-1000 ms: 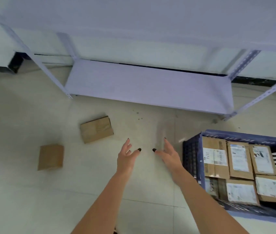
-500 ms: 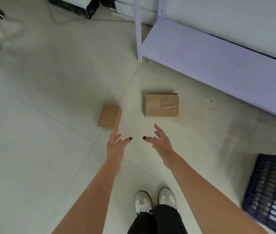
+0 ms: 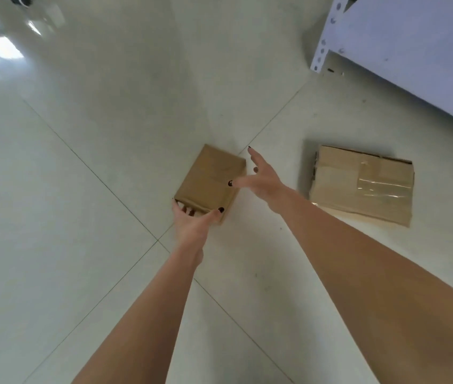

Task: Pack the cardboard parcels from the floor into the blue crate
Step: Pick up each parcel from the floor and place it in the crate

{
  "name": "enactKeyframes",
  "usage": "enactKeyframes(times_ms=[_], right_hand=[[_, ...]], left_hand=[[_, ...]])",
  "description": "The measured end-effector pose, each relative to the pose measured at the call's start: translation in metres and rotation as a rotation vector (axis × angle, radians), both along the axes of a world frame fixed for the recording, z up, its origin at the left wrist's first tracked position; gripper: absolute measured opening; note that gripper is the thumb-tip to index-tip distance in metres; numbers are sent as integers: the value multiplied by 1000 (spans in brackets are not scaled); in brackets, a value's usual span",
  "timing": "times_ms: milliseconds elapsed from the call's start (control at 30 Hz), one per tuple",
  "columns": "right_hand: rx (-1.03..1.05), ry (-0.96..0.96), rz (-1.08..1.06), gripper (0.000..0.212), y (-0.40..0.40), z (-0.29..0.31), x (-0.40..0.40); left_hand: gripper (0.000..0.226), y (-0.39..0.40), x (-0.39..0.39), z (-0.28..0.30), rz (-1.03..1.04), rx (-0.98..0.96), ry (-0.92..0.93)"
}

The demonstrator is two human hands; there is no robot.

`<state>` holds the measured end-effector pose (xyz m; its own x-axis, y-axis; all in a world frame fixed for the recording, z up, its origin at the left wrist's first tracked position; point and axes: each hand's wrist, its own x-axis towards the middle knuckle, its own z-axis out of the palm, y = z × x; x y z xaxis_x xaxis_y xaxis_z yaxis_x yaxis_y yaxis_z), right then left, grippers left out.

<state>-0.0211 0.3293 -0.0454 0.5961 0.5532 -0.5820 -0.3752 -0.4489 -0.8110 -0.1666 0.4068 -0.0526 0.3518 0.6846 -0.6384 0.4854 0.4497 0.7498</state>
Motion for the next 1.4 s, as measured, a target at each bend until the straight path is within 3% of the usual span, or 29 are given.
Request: enactKeyframes(times_ms=[200,300,533,733,833,933,1100,1200,1300,1400], right_hand=[[-47,-78,-7,79,-4,8,-11],[-116,-63,-4,73,-45,48,-25],[-337,-28,-97,84,-159,176,-66],[-374,-5,-311,70,-245,263,-79],[-345,5,-457,66,-291,293,-84],[-399,32,-568,44,-350,315,-86],[-442,127,-714,59,-464,341,-95],[-439,129,-786,51,-534,351,-108],[-373,137,-843,48,-601,360,-124],[-285,136,-838,50,-663,369,-143]], left_hand=[[93,1,4,7,59,26,-60],[97,-23,-5,55,-35,-5,-30],[97,-107,-12,195,-278,15,70],[98,-180,0,280,-492,44,29],[87,-226,8,307,-516,20,7],[72,-280,13,326,-546,15,7],[36,-380,11,350,-608,56,-51],[22,-443,7,360,-647,95,-98],[21,-509,1,370,-701,168,-117],[34,-569,-7,379,-773,194,-145]])
